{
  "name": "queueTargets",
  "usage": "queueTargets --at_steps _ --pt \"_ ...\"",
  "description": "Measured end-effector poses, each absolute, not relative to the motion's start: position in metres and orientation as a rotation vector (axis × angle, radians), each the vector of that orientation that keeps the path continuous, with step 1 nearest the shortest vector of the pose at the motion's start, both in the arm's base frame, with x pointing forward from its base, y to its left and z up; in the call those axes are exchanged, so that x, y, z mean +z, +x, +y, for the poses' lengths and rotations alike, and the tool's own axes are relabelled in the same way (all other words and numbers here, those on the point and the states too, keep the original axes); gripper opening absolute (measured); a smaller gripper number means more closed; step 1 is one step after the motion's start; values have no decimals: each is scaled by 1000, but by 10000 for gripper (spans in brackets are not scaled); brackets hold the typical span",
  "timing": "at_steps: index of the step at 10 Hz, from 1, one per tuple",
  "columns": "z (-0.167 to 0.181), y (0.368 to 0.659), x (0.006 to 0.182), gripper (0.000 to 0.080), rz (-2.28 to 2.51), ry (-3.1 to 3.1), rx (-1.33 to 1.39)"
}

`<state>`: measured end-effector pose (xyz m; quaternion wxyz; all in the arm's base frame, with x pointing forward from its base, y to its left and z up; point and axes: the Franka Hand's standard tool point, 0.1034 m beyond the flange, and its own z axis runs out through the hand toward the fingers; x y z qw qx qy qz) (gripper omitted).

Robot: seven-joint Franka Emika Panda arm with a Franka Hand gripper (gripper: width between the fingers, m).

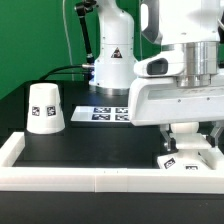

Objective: Assemble lamp

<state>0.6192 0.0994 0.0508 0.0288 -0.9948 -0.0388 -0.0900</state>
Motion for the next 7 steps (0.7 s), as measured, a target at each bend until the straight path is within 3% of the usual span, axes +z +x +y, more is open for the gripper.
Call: queueTargets --at_steps 2,7 --pt "100 617 54 674 -122 -3069 -278" --pt "97 560 80 699 -16 -3076 -212"
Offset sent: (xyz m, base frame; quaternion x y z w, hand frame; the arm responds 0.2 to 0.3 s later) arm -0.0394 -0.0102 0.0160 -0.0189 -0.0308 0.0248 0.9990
